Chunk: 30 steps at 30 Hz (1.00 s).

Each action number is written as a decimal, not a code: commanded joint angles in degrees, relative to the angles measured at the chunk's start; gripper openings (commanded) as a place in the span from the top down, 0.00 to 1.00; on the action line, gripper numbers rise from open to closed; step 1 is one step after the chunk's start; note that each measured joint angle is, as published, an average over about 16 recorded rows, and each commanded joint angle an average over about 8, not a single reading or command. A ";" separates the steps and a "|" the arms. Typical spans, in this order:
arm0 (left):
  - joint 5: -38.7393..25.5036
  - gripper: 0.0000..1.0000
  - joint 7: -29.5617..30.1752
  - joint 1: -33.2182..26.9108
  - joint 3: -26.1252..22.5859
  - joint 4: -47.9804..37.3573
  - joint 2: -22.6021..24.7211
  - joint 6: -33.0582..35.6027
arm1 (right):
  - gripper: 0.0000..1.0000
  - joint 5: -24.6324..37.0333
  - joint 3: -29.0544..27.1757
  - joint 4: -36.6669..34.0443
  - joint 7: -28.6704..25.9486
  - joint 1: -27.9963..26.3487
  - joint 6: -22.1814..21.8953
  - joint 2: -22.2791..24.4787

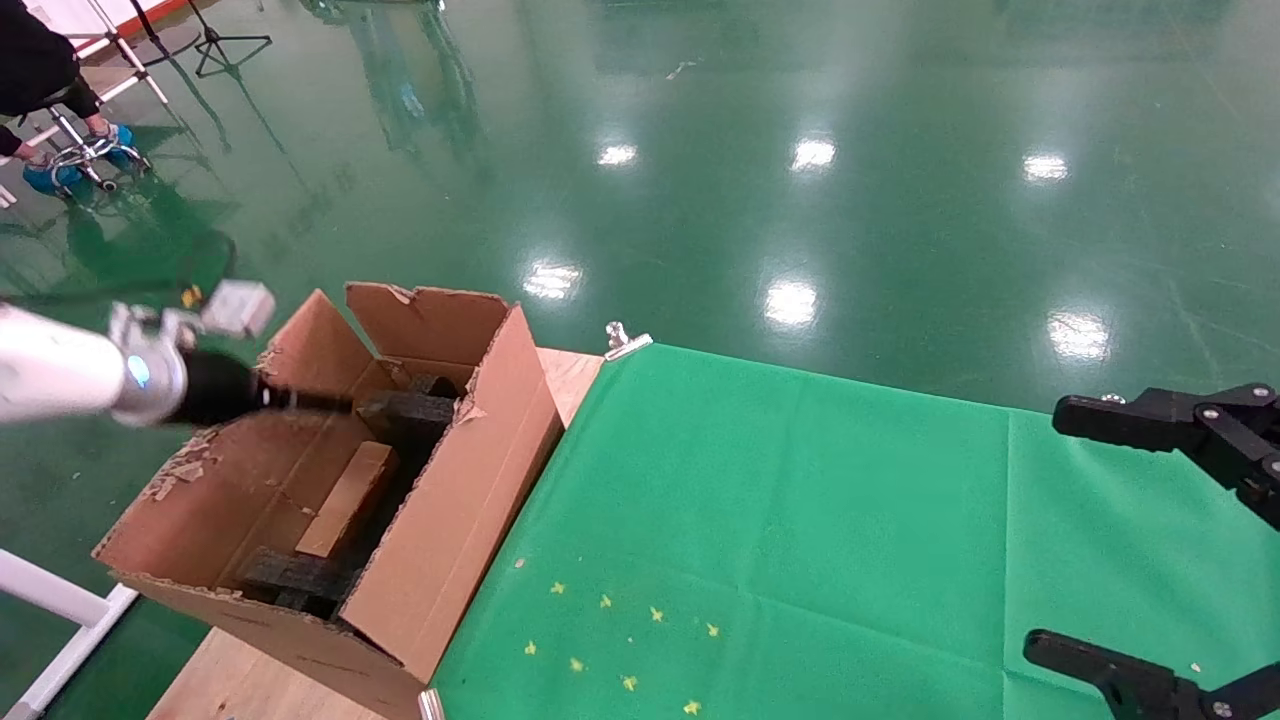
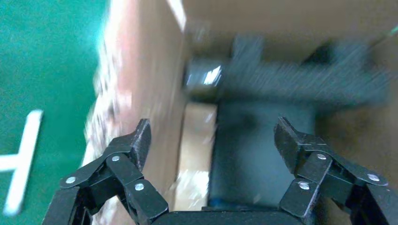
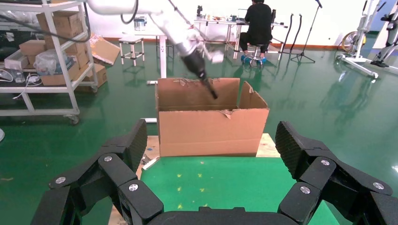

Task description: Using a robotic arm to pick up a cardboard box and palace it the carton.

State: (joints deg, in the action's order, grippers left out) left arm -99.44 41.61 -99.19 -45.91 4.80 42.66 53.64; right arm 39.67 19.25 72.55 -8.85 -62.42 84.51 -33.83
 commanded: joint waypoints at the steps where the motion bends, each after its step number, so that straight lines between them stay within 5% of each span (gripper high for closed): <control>1: 0.77 0.00 -0.08 -1.95 0.57 1.22 -0.91 1.35 | 0.00 0.00 0.00 0.00 0.00 0.00 0.00 0.00; 15: 21.09 0.00 6.48 -5.53 12.87 2.80 -7.79 29.99 | 0.00 -0.01 0.01 -0.01 0.01 0.00 -0.01 0.01; 30: 27.22 0.00 2.13 -0.12 15.98 10.59 -7.75 32.28 | 0.00 -0.02 0.03 -0.04 0.02 0.01 -0.03 0.02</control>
State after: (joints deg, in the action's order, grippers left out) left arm -72.22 43.75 -99.32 -29.93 15.37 34.90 85.92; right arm 39.65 19.27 72.51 -8.83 -62.42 84.48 -33.81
